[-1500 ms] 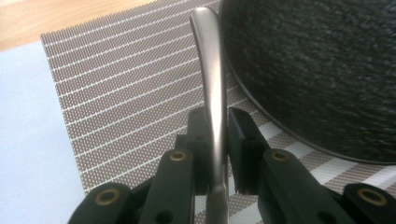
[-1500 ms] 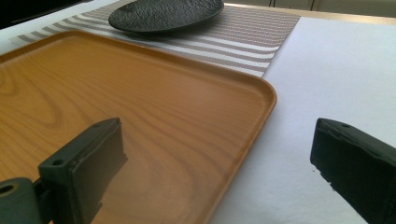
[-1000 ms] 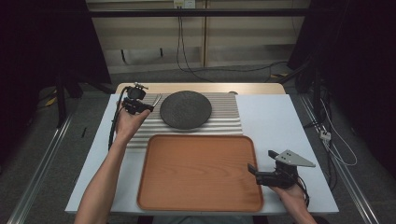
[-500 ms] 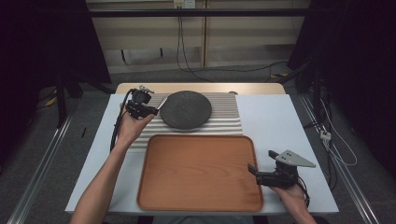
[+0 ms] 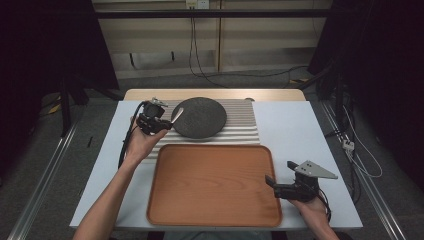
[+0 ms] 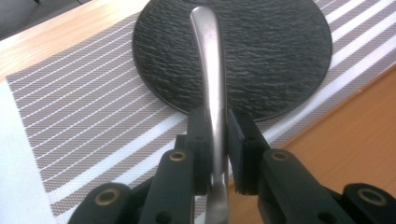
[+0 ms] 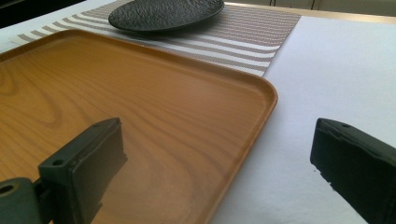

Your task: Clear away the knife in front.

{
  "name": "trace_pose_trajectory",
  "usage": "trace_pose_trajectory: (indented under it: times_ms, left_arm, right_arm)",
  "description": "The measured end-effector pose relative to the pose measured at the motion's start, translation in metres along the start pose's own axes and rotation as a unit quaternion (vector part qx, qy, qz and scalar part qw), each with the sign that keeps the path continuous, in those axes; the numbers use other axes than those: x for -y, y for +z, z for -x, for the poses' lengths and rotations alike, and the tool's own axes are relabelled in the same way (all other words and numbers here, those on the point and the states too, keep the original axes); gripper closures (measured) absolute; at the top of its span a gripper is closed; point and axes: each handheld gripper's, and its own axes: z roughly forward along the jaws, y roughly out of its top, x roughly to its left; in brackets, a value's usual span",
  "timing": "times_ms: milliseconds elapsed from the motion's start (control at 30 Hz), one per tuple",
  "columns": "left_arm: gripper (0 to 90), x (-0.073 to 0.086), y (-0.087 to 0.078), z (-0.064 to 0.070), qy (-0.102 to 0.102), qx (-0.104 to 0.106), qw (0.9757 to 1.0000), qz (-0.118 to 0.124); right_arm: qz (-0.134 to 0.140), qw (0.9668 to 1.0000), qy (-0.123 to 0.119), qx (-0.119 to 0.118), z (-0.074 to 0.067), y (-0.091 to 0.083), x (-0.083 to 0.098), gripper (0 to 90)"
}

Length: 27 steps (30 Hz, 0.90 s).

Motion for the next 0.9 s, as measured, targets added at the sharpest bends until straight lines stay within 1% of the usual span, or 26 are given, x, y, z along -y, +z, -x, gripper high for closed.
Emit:
trace_pose_trajectory:
  times_ms: [33, 100, 133, 167, 233, 267, 300, 367, 400, 500, 567, 600, 633, 667, 700, 767, 900]
  left_arm:
    - [80.0, 0.0, 0.0, 0.001, 0.0, 0.001, 1.0, -0.001]
    - [80.0, 0.001, -0.001, 0.005, 0.0, -0.005, 1.0, -0.004]
    - [80.0, 0.001, -0.001, 0.007, -0.002, -0.007, 1.0, -0.002]
    - [80.0, 0.002, -0.002, 0.007, 0.0, -0.004, 1.0, -0.005]
    - [80.0, 0.003, -0.004, 0.008, 0.0, 0.002, 1.0, -0.004]
    - [80.0, 0.003, -0.005, 0.009, 0.001, 0.0, 1.0, -0.003]
    - [80.0, 0.004, -0.006, 0.01, 0.002, 0.002, 1.0, -0.002]
    - [80.0, 0.006, -0.007, 0.011, 0.002, 0.008, 1.0, -0.001]
    - [80.0, 0.007, -0.007, 0.012, -0.001, 0.013, 0.9999, 0.003]
    - [80.0, 0.011, -0.007, 0.013, 0.003, 0.018, 0.9998, -0.001]
    - [80.0, 0.013, -0.007, 0.016, -0.003, 0.023, 0.9997, 0.0]
    - [80.0, 0.013, -0.007, 0.018, 0.002, 0.013, 0.9999, -0.003]
    - [80.0, 0.014, -0.008, 0.019, 0.005, 0.022, 0.9997, -0.003]
    - [80.0, 0.014, -0.009, 0.02, 0.006, 0.025, 0.9997, -0.002]
    - [80.0, 0.014, -0.009, 0.022, 0.007, 0.025, 0.9997, -0.002]
    - [80.0, 0.015, -0.011, 0.026, 0.016, 0.023, 0.9996, -0.001]
    - [80.0, 0.018, -0.013, 0.034, 0.028, 0.025, 0.9993, -0.01]
  right_arm:
    - [0.0, 1.0, 0.0, 0.0, 0.0, 0.0, 0.0, 2.7]
    - [0.0, 1.0, -0.001, 0.0, 0.0, 0.0, 0.0, 2.8]
    - [0.0, 1.0, -0.001, 0.0, 0.0, 0.0, 0.0, 2.7]
    - [0.0, 1.0, -0.001, 0.0, 0.0, 0.0, 0.0, 2.8]
    - [-0.002, 1.0, -0.001, -0.001, 0.0, 0.0, 0.0, 2.7]
    - [-0.002, 1.0, -0.001, 0.0, 0.0, 0.0, 0.0, 2.7]
    - [-0.002, 1.0, 0.0, 0.0, 0.0, 0.0, 0.0, 2.8]
    - [-0.002, 1.0, 0.001, 0.0, 0.0, 0.0, 0.0, 2.8]
    - [-0.002, 1.0, 0.001, -0.001, 0.0, 0.001, 0.0, 2.8]
    - [-0.003, 1.0, 0.0, -0.001, 0.0, 0.001, 0.0, 2.8]
    - [-0.003, 1.0, -0.001, -0.001, -0.001, 0.001, 0.0, 2.7]
    - [-0.003, 1.0, -0.001, -0.001, -0.001, 0.001, 0.0, 2.7]
    - [-0.003, 1.0, -0.001, -0.001, -0.001, 0.001, 0.0, 2.7]
    - [-0.003, 1.0, -0.001, -0.001, 0.0, 0.001, 0.0, 2.7]
    - [-0.003, 1.0, -0.001, -0.001, 0.0, 0.001, 0.0, 2.7]
    - [-0.003, 1.0, 0.0, -0.002, 0.0, 0.0, 0.0, 2.7]
    - [-0.003, 1.0, -0.002, -0.001, 0.0, 0.0, 0.0, 2.7]
